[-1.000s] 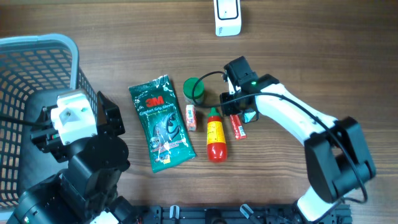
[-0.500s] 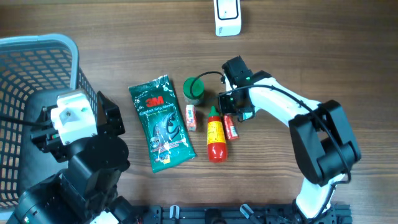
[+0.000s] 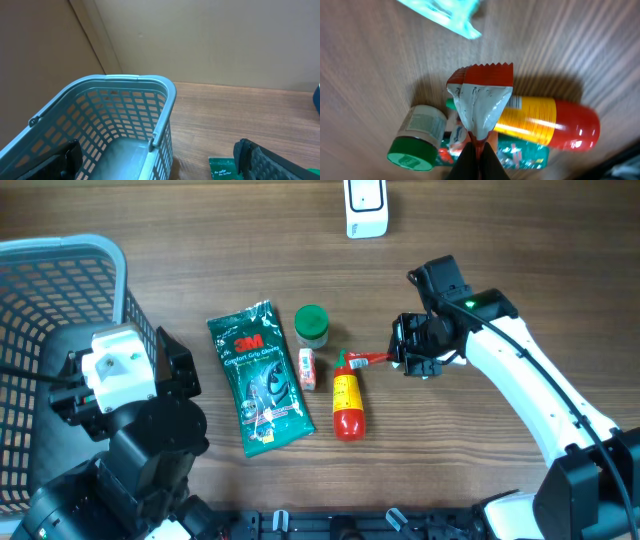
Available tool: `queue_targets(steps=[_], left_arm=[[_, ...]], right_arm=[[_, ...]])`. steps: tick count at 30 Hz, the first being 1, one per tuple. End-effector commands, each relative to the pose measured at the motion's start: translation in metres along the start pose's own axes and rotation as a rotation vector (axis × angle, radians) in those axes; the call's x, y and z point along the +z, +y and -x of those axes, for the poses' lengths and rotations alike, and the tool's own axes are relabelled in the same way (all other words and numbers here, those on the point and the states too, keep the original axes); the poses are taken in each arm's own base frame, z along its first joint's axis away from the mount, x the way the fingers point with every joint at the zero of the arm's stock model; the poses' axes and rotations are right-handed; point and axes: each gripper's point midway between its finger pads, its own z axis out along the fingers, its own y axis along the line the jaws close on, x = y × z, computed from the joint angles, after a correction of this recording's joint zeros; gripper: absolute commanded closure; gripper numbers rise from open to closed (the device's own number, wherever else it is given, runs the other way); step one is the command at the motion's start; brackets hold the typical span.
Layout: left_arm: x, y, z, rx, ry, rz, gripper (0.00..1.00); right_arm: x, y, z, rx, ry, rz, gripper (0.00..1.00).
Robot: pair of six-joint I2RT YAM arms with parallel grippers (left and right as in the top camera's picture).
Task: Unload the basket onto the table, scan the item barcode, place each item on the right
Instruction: 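Carry the red packet with the right gripper to the white scanner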
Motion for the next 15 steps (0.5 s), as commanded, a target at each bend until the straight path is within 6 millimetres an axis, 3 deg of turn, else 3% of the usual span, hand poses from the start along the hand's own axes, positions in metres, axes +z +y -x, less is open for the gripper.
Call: queue_targets(steps=[1,9,13,15], left_arm=[[0.0,-0.001,0.001,0.007,-0.001,-0.004,0.0],[0.0,-0.001,0.001,0.007,-0.001,-0.004,0.0],[0.0,-0.001,0.001,0.007,-0.001,-0.004,0.0],[0.0,-0.001,0.001,0.007,-0.001,-0.004,0.0]], right_arm=[[-0.004,-0.006,-0.012,0.174,0.055,-0.02,0.96],[-0.012,-0.009,-0.012,0.195,0.046,-0.009,0.96],[-0.012,0.001,-0.01,0.179,0.032,0.034,0.96],[-0.013,0.015,-0.003,0.103,-0.012,0.101,0.96]])
